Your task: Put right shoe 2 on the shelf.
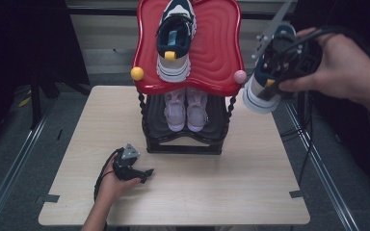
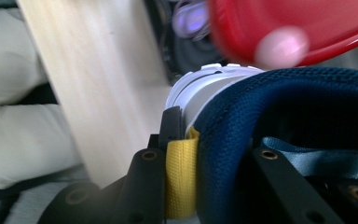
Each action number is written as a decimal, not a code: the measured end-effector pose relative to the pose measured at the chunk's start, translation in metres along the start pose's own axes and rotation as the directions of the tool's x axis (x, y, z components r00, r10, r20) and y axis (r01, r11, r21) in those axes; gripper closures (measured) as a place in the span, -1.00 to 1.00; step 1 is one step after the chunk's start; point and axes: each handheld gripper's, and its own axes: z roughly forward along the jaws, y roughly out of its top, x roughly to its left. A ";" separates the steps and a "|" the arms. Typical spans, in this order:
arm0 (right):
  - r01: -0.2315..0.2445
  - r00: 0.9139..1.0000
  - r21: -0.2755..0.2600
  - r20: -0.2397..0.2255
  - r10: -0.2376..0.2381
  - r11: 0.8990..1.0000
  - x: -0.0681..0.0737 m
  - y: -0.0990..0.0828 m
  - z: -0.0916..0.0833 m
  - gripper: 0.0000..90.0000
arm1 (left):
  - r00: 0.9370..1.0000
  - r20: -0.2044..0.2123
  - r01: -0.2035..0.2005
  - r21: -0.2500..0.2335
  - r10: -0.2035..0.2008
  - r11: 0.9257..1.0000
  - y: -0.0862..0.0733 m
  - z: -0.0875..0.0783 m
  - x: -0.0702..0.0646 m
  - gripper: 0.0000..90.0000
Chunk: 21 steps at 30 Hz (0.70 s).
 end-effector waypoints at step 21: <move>0.261 0.963 0.004 0.064 -0.261 0.965 -0.030 0.092 0.008 0.64 | 1.000 0.000 0.001 -0.001 -0.001 1.000 0.000 0.000 0.000 -0.80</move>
